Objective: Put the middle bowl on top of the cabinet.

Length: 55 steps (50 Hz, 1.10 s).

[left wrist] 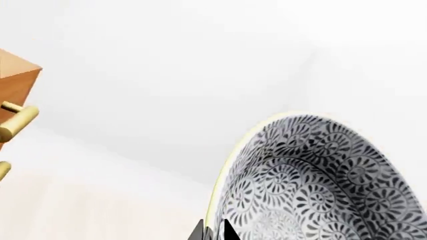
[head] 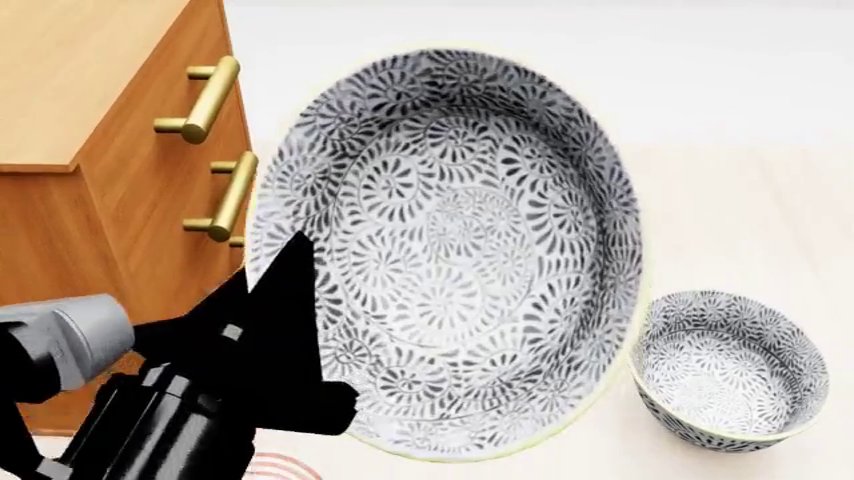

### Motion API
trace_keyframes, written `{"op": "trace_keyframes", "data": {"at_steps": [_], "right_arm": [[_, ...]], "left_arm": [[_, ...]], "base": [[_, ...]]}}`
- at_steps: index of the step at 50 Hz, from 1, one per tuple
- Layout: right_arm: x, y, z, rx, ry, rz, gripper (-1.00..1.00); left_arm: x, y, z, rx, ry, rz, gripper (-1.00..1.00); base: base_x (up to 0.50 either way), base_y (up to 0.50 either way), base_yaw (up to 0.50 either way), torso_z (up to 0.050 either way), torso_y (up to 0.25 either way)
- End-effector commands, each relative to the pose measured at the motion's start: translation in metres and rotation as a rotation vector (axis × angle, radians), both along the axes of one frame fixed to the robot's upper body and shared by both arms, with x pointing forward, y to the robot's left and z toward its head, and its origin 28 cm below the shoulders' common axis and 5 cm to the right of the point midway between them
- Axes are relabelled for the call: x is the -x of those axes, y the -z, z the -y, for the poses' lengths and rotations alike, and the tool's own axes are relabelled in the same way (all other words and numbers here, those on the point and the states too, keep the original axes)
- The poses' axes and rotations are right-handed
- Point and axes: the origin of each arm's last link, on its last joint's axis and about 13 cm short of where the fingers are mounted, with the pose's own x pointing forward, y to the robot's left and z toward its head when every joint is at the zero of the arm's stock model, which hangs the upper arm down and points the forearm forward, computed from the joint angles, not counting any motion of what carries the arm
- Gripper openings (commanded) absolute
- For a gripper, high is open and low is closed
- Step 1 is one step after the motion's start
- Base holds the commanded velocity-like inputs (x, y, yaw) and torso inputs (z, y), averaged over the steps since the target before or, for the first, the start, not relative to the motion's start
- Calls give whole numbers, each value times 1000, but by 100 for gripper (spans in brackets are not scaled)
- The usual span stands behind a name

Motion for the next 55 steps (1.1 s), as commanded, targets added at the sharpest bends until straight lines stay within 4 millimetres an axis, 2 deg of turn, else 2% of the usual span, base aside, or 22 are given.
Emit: {"op": "trace_keyframes", "data": {"at_steps": [1,8,13,19,23,29,38,44,50,52,55], "right_arm": [[-5,2,-2,0,-2,5,100],[-6,3,-3,-1,3,12,100],[-8,4,-5,-1,3,10,100],[-10,4,-8,-3,3,10,100],[-10,4,-10,-1,5,10,100],[-9,2,-10,-8,8,8,100],[-7,1,-10,-13,12,17,100],[-11,1,-11,-12,9,12,100],[-9,2,-10,-13,6,10,100],[-9,1,-11,-12,6,10,100],[-8,1,-11,-11,6,12,100]], "left_arm": [[19,-56,-18,-9,58,171,-100],[25,-85,-26,28,92,165,-100],[20,-108,-30,43,8,92,-100],[14,-145,-38,16,-99,27,-100],[8,-165,-39,20,-112,-38,-100],[-3,-179,-38,-2,-154,-75,-100],[-44,-197,-39,31,-252,-264,-100],[-87,-206,-47,86,-414,-437,-100],[-109,-217,-52,69,-543,-481,-100],[-114,-220,-53,49,-596,-406,-100],[-126,-218,-57,75,-627,-464,-100]], "base": [[0,0,0,0,0],[0,0,0,0,0],[0,0,0,0,0],[0,0,0,0,0],[0,0,0,0,0],[0,0,0,0,0],[0,0,0,0,0],[0,0,0,0,0],[0,0,0,0,0],[0,0,0,0,0],[0,0,0,0,0]]}}
